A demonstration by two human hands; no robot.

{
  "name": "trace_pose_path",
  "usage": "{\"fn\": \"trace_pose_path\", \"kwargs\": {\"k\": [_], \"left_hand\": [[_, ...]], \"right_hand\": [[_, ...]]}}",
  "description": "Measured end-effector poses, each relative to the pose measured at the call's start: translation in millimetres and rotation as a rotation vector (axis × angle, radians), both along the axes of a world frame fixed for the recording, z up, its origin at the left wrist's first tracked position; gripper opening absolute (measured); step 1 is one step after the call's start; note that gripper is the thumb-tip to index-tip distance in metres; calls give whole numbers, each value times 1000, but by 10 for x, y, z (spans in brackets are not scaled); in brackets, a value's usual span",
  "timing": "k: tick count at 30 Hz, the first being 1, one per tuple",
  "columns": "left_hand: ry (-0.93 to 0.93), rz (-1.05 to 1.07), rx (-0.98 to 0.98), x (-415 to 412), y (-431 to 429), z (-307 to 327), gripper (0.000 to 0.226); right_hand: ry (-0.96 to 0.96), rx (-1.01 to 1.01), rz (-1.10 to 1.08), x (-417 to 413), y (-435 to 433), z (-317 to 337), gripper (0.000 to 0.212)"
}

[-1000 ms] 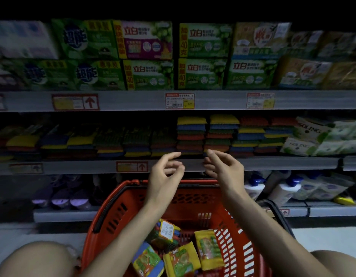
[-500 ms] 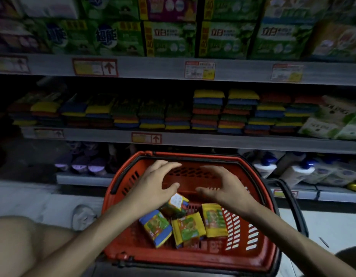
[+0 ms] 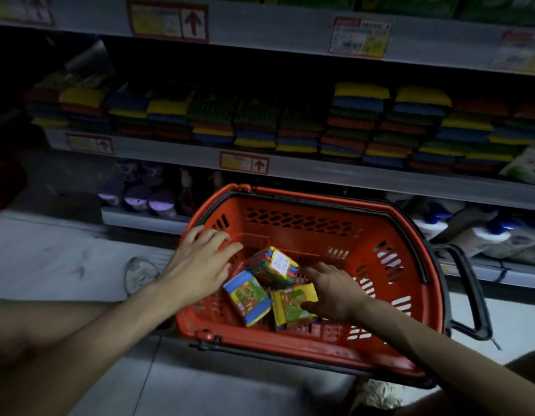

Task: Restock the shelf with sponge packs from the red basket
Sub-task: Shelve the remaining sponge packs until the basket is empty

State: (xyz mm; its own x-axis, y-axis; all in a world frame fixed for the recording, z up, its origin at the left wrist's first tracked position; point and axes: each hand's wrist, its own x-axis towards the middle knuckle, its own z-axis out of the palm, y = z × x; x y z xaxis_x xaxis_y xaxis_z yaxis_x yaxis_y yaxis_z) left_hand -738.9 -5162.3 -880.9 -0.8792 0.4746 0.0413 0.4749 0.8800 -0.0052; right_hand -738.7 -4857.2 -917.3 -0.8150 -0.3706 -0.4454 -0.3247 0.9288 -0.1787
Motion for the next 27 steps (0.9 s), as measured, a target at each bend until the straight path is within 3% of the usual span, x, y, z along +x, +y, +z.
{"fn": "trace_pose_path", "kwargs": {"k": [7, 15, 23, 27], "left_hand": [[26, -18, 39, 45, -118, -191, 36], [-33, 1, -8, 44, -90, -221, 30], [13, 10, -63, -17, -89, -276, 24], [41, 9, -88, -26, -85, -283, 23]], "right_hand": [[-110, 68, 13, -171, -160, -358, 82], [-185, -19, -250, -563, -284, -835, 85], [-140, 247, 100, -343, -168, -1107, 98], [-190, 298, 144, -342, -207, -1140, 101]]}}
